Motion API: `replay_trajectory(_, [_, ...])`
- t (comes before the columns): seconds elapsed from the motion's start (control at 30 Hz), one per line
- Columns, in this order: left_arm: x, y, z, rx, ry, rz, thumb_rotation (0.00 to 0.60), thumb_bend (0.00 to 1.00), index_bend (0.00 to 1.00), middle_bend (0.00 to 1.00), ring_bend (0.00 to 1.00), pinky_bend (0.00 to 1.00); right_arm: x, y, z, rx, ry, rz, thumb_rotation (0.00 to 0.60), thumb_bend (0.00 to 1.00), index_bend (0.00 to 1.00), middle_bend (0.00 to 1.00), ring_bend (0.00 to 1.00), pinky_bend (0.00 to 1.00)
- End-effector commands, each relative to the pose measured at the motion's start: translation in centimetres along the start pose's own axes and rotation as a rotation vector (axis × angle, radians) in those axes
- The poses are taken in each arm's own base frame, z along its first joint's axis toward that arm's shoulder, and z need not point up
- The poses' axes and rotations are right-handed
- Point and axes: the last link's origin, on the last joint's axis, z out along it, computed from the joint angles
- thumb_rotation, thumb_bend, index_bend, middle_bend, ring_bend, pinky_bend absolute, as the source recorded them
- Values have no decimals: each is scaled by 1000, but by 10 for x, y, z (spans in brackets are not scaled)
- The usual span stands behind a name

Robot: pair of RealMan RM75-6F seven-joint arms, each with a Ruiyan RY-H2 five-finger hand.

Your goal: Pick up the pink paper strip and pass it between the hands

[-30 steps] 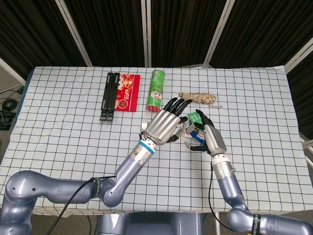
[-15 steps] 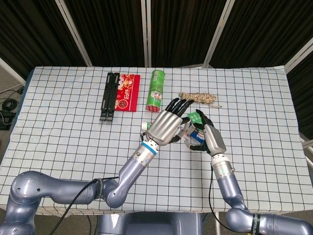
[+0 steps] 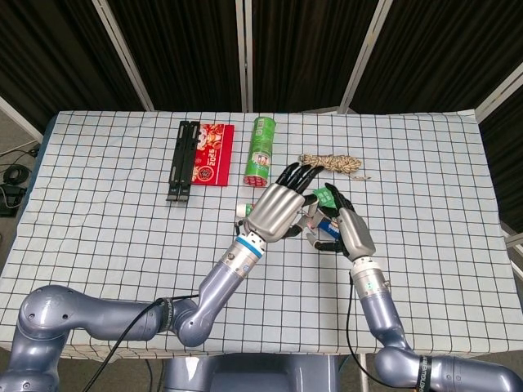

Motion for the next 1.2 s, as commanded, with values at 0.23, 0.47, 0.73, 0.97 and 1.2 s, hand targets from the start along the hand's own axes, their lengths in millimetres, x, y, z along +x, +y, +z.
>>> replay_trajectory(0.23, [-1, 2, 0, 0, 3, 6, 600, 542, 826, 0, 0, 0, 0, 1, 0, 1, 0, -7, 600, 298, 640, 0, 0, 0])
replay_trajectory(0.47, [-2, 4, -1, -2, -1, 4, 600, 543, 826, 0, 0, 0, -2, 1, -1, -3, -13, 5, 600, 352, 696, 0, 0, 0])
replay_trajectory(0.73, [3, 5, -2, -7, 13, -4, 600, 543, 827, 0, 0, 0, -3, 7, -1, -15, -16, -43, 600, 432, 807, 9, 0, 0])
replay_trajectory(0.97, [24, 2, -5, -10, 63, -17, 600, 543, 828, 0, 0, 0, -4, 38, 0, -87, -22, -130, 600, 432, 816, 15, 0, 0])
replay_trajectory(1.2, [47, -14, -18, 13, 95, -10, 600, 543, 828, 0, 0, 0, -7, 51, -6, -99, -20, -190, 600, 432, 818, 15, 0, 0])
